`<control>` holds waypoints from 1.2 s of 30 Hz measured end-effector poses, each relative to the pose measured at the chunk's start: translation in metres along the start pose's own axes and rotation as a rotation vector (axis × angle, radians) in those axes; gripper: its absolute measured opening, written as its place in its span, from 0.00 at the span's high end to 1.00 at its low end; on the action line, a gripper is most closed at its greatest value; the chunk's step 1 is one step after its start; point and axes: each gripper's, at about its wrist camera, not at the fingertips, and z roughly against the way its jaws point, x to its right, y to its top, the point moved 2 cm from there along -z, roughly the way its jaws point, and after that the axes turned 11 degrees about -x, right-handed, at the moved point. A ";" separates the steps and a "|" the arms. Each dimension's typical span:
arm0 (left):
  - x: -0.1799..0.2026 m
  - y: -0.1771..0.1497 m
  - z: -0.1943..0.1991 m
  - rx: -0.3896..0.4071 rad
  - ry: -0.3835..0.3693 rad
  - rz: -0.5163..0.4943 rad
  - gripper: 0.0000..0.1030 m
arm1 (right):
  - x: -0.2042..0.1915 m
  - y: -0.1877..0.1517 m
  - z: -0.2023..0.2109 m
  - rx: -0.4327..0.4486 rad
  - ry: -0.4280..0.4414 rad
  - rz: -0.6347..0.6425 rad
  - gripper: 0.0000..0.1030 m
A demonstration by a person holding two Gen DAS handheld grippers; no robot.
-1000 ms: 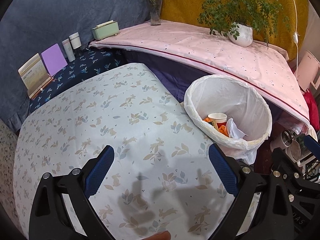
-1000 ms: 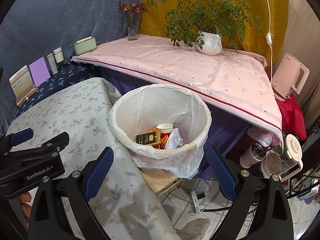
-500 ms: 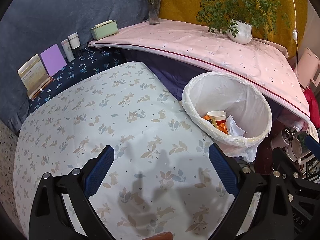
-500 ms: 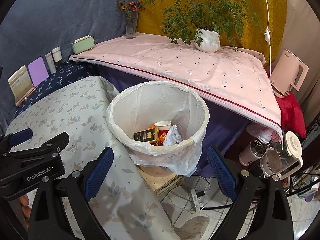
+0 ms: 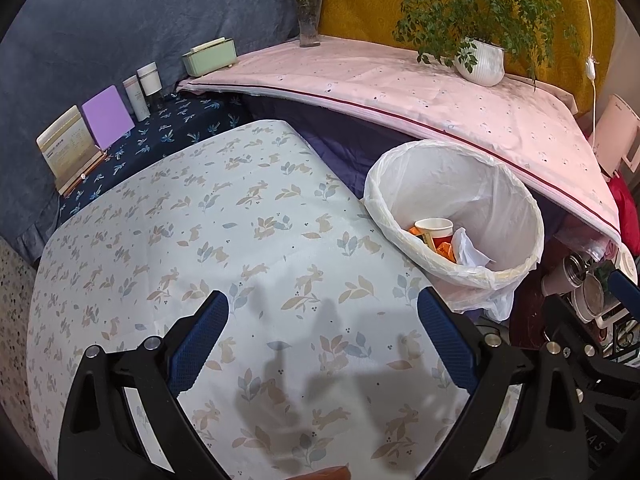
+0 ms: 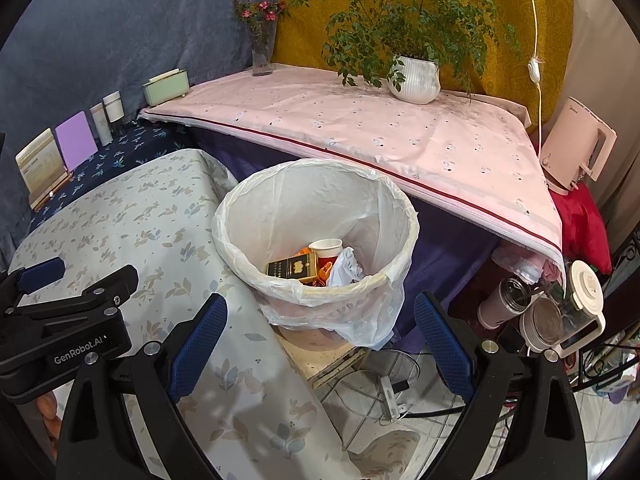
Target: Collect trash
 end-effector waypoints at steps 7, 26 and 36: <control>0.001 0.000 0.000 0.000 0.001 0.000 0.12 | -0.002 -0.003 0.000 -0.003 -0.001 0.002 0.12; 0.002 -0.002 0.001 -0.005 0.011 0.001 0.12 | -0.001 -0.004 0.000 -0.003 -0.002 0.000 0.12; 0.000 -0.003 0.000 -0.007 0.012 -0.005 0.12 | -0.001 -0.004 0.000 -0.004 -0.001 0.001 0.12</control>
